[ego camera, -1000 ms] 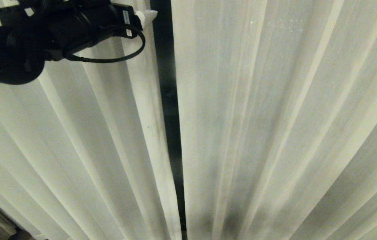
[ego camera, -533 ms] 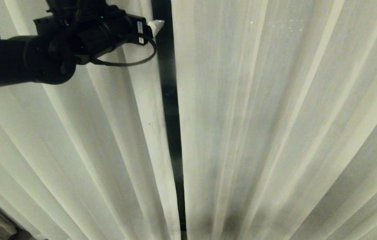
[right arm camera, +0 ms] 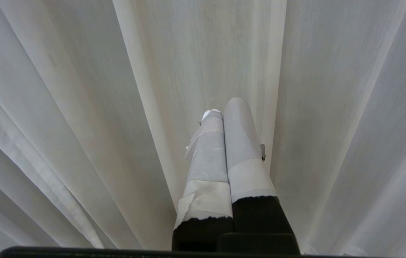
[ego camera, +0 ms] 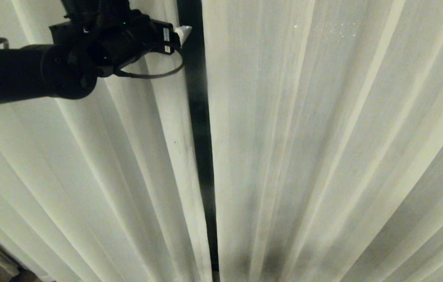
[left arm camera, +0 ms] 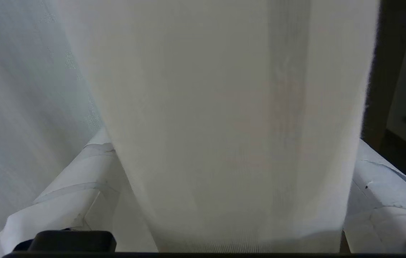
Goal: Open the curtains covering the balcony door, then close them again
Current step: Pull the inner curtains open on both sides
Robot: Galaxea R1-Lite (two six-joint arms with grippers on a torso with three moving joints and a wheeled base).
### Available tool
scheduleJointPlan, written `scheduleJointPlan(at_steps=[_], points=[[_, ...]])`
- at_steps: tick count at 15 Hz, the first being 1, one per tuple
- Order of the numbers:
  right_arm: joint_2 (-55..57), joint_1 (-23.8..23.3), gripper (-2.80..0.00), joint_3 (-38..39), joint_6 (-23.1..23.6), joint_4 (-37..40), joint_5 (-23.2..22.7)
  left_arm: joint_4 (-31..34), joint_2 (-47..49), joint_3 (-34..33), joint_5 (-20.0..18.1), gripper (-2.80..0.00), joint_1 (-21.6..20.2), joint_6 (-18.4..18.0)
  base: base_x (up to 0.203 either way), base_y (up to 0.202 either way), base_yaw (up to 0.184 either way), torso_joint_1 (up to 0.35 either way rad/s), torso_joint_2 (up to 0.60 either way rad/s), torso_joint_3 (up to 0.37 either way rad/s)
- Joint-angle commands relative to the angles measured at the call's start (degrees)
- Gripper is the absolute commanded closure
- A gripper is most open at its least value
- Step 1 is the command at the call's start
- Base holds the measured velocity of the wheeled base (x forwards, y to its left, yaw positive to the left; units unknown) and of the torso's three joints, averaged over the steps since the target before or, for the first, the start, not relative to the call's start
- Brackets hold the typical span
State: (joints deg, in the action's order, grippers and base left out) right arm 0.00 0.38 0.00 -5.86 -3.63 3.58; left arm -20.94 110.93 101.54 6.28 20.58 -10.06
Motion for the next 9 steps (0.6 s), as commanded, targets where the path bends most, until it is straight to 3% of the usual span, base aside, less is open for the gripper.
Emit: scheduleJointPlan(at_steps=[1, 2, 3, 9], points=[[0.0, 0.06, 0.0, 0.0, -0.02, -0.06, 0.02, -0.15, -0.54, -0.02, 1.02, -2.8, -0.01, -0.05, 0.0, 0.0, 0.0, 0.0, 0.0, 0.0], [0.0, -0.01, 0.0, 0.0, -0.02, -0.06, 0.02, -0.24, -0.72, -0.11, 1.59, -1.8, 0.08, -0.14, 0.0, 0.0, 0.0, 0.0, 0.0, 0.0], [0.0, -0.02, 0.0, 0.0, -0.02, -0.06, 0.02, -0.24, -1.04, -0.21, 1.68, 0.0, 0.12, -0.14, 0.0, 0.0, 0.0, 0.0, 0.0, 0.0], [0.0, 0.0, 0.0, 0.0, -0.02, -0.06, 0.02, -0.15, -3.66, -0.89, 3.61, 0.0, 0.28, -0.21, 0.0, 0.0, 0.0, 0.0, 0.0, 0.0]])
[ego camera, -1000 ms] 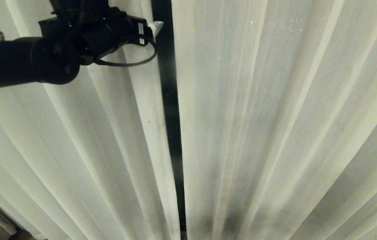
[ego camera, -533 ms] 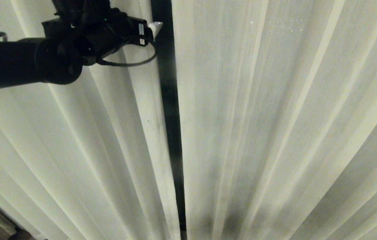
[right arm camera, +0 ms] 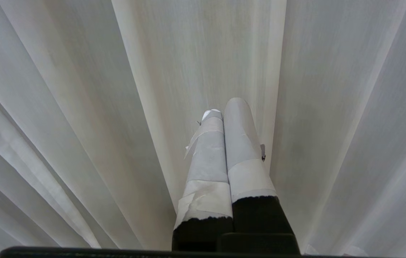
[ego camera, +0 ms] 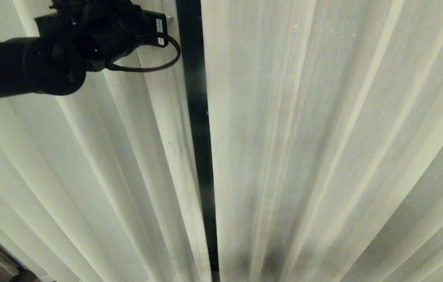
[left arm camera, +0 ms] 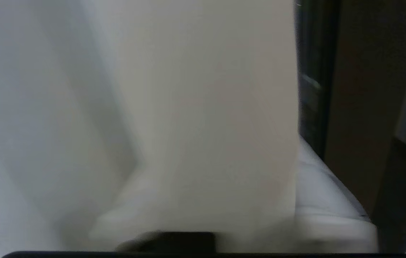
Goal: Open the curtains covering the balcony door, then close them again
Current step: Pull the inner curtains open on both sides
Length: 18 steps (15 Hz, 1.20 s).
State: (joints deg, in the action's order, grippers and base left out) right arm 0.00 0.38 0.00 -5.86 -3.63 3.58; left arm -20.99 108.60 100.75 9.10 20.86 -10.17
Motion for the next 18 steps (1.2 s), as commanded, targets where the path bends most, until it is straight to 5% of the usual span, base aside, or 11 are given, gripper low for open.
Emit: scheduleJointPlan(at_steps=[1, 14, 18], points=[[0.0, 0.06, 0.0, 0.0, -0.02, -0.06, 0.02, -0.13, -1.76, -0.09, 1.37, 0.0, -0.03, -0.12, 0.0, 0.0, 0.0, 0.0, 0.0, 0.0], [0.0, -0.02, 0.0, 0.0, -0.02, -0.06, 0.02, 0.3, -4.62, -0.42, 1.71, 0.0, -0.38, 0.06, 0.0, 0.0, 0.0, 0.0, 0.0, 0.0], [0.0, -0.03, 0.0, 0.0, -0.02, -0.06, 0.02, 0.43, -6.68, -5.54, 1.79, 0.0, -1.2, 0.06, 0.0, 0.0, 0.0, 0.0, 0.0, 0.0]])
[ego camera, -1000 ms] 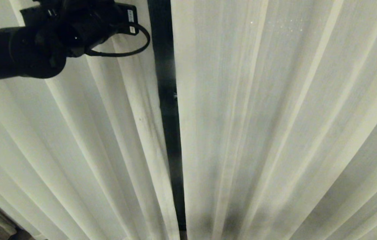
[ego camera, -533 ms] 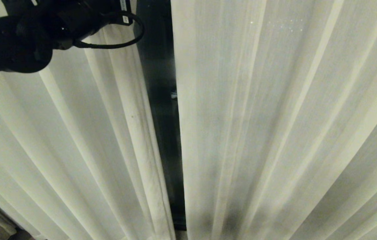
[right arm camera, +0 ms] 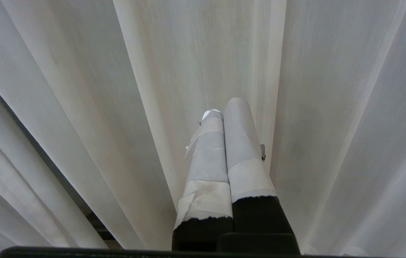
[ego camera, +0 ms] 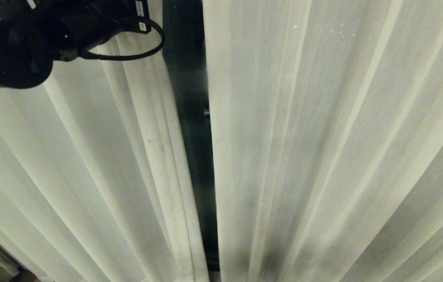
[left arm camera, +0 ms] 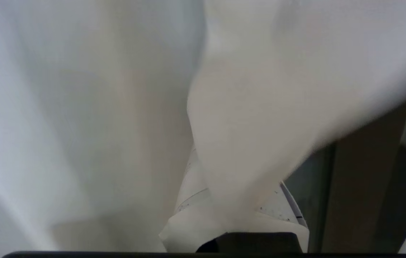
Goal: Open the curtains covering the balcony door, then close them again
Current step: Pull the inner curtains open on both sides
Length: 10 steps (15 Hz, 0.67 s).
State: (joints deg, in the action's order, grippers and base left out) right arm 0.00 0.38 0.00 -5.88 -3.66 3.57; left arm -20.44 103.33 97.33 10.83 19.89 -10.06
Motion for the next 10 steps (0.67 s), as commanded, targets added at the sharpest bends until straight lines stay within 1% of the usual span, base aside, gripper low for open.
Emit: scheduleJointPlan(at_steps=[1, 4, 6, 7, 10], points=[[0.0, 0.03, 0.0, 0.0, -0.01, -0.03, 0.03, -0.22, -2.52, -4.68, 0.07, 0.0, -0.73, -0.02, 0.0, 0.0, 0.0, 0.0, 0.0, 0.0], [0.0, 0.04, 0.0, 0.0, -0.01, -0.03, 0.03, -0.13, -8.52, -12.52, 0.07, 0.0, -2.65, 0.04, 0.0, 0.0, 0.0, 0.0, 0.0, 0.0], [0.0, 0.03, 0.0, 0.0, -0.01, -0.03, 0.03, -0.46, -12.08, -18.42, -0.16, 0.0, -5.33, 0.2, 0.0, 0.0, 0.0, 0.0, 0.0, 0.0], [0.0, -0.02, 0.0, 0.0, -0.01, -0.03, 0.03, -0.61, -12.98, -19.67, -0.51, 0.0, -6.81, 0.35, 0.0, 0.0, 0.0, 0.0, 0.0, 0.0], [0.0, 0.0, 0.0, 0.0, -0.01, -0.03, 0.03, -0.74, -13.4, -19.79, -1.07, 0.0, -8.93, 0.48, 0.0, 0.0, 0.0, 0.0, 0.0, 0.0]])
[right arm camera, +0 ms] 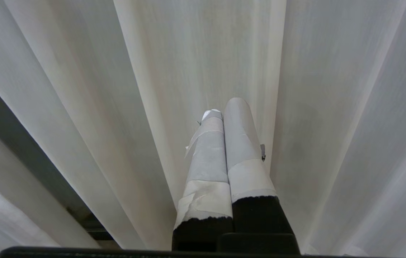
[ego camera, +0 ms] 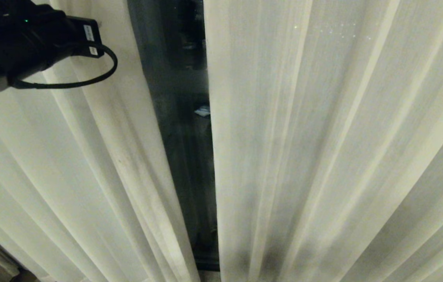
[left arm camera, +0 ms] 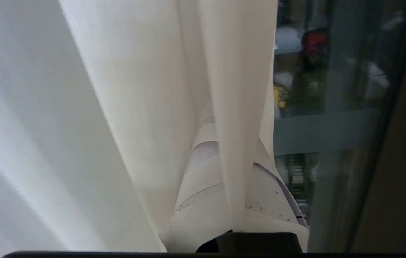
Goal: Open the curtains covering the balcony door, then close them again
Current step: Pull the inner curtains open on both sides
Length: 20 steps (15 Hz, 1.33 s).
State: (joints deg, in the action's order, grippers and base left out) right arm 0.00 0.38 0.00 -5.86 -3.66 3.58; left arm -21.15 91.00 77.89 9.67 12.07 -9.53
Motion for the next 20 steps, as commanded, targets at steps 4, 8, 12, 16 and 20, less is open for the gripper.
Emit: scheduleJointPlan(at_steps=[4, 8, 12, 16, 20], points=[[0.0, -0.03, 0.0, 0.0, -0.02, -0.03, 0.02, -0.03, -0.81, -0.37, -0.69, 0.0, -4.11, 2.67, 0.0, 0.0, 0.0, 0.0, 0.0, 0.0], [0.0, 0.0, 0.0, 0.0, -0.02, -0.03, 0.02, 0.06, -0.15, -0.44, -5.76, 0.0, -7.17, 3.64, 0.0, 0.0, 0.0, 0.0, 0.0, 0.0], [0.0, 0.06, 0.0, 0.0, -0.02, -0.03, 0.02, 0.06, 0.32, -0.55, -6.42, 0.0, -9.24, 3.73, 0.0, 0.0, 0.0, 0.0, 0.0, 0.0], [0.0, 0.06, 0.0, 0.0, -0.02, -0.03, 0.02, -0.03, 0.76, -0.46, -7.98, 0.0, -11.1, 3.82, 0.0, 0.0, 0.0, 0.0, 0.0, 0.0], [0.0, -0.02, 0.0, 0.0, -0.02, -0.03, 0.02, -0.03, 1.11, -0.55, -7.91, 0.0, -11.13, 5.05, 0.0, 0.0, 0.0, 0.0, 0.0, 0.0]])
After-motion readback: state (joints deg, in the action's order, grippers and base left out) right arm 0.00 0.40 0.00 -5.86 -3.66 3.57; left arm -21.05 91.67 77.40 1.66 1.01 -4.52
